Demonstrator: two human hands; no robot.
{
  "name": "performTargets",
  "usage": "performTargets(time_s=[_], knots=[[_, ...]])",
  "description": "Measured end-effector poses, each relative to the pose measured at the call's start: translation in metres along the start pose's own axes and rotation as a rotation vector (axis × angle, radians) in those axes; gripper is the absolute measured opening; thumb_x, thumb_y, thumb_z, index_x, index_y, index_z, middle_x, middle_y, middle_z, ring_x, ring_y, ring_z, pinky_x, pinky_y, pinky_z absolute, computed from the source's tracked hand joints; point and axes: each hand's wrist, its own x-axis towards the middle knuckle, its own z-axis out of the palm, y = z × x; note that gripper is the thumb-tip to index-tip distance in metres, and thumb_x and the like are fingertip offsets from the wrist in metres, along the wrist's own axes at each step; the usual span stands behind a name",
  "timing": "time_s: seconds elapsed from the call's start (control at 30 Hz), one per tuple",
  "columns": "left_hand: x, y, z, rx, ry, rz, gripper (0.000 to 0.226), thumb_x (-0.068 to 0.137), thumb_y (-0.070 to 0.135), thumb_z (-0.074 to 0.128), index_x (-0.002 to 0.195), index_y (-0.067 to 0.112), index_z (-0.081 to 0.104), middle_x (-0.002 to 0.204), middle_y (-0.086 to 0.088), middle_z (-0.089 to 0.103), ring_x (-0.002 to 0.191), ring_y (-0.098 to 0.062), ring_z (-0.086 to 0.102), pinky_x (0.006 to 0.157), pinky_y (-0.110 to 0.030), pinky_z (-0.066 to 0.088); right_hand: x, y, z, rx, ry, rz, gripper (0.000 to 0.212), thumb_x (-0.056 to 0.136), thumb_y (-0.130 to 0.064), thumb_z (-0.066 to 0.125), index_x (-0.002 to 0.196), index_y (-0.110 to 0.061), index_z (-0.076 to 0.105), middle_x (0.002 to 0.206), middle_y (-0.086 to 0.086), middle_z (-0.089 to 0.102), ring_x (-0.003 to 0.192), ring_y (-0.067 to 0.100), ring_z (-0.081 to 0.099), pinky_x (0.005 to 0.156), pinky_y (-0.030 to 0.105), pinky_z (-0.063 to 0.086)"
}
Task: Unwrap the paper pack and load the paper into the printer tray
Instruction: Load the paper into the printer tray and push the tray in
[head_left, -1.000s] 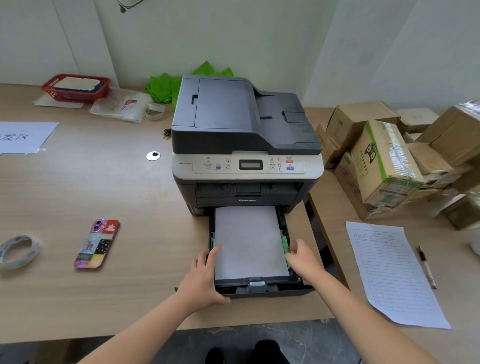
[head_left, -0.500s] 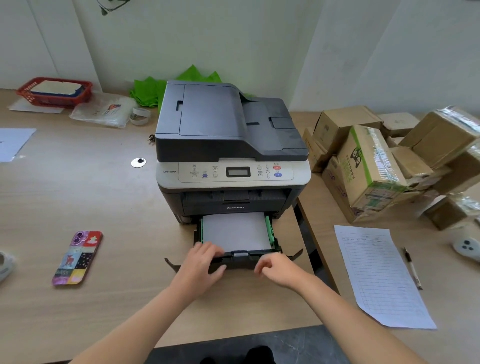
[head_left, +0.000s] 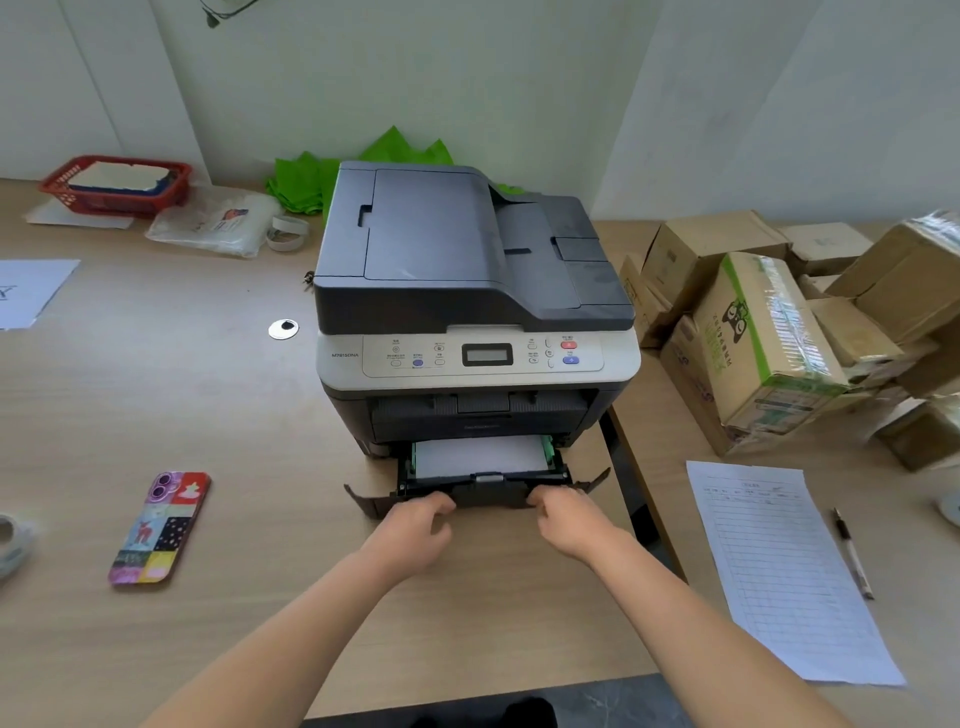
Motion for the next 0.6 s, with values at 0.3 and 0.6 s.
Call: performTargets(time_s=[0.3, 0.6], knots=[[0.049, 0.016, -0.020, 0.028, 0.065, -0.168, 0.033, 0.089, 0.023, 0.051, 0.121, 0.013, 0.055, 0.121, -0.010, 0.063, 0.117, -0.032, 0.055, 0.101, -0.039, 0.045, 0.046, -0.009, -0.024, 0.062, 0.077, 0.057, 0.031, 0.093, -0.009, 0.044, 0.120, -0.002, 0.057, 0.122, 0.019, 0.062, 0.113, 0.035, 0.057, 0.098, 0.038, 0.047], [0.058, 0.019, -0.014, 0.052, 0.056, -0.220, 0.043, 0.089, 0.024, 0.051, 0.131, 0.017, 0.047, 0.127, -0.013, 0.046, 0.122, -0.036, 0.044, 0.106, -0.036, 0.033, 0.055, -0.008, -0.025, 0.031, 0.064, 0.047, 0.037, 0.092, -0.009, 0.044, 0.127, -0.001, 0.052, 0.128, 0.017, 0.057, 0.120, 0.034, 0.052, 0.104, 0.037, 0.038]])
